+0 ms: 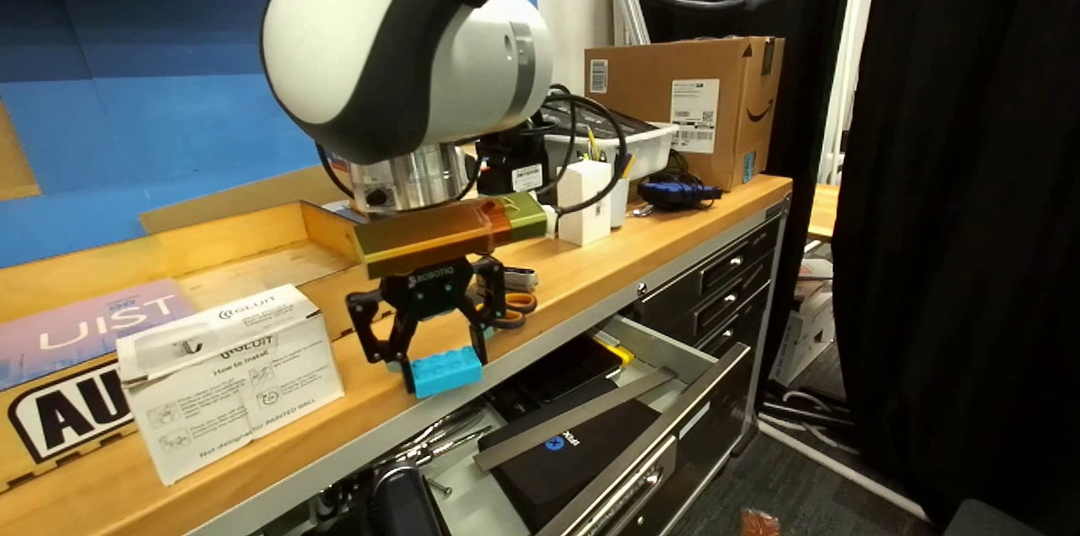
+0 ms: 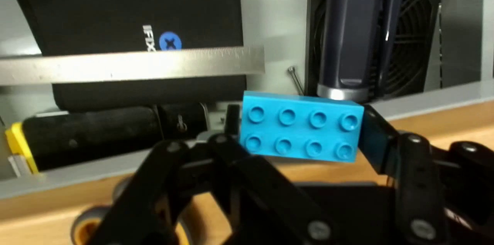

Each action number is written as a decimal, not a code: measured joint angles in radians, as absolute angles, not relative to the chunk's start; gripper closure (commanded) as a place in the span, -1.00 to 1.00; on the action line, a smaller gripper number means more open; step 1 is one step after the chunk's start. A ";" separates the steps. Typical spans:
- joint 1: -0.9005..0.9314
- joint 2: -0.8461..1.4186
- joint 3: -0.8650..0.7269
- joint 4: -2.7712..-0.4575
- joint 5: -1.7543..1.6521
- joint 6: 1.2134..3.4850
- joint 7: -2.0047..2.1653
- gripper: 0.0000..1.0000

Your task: Put the blue object in the drawer and close it

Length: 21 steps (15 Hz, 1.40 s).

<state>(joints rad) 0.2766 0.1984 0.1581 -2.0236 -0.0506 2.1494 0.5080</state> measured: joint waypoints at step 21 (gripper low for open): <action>0.146 -0.051 0.119 -2.623 0.283 2.384 0.447 -1.00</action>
<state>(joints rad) 0.1463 -0.0508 0.1194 -2.6227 0.2833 2.3844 0.4466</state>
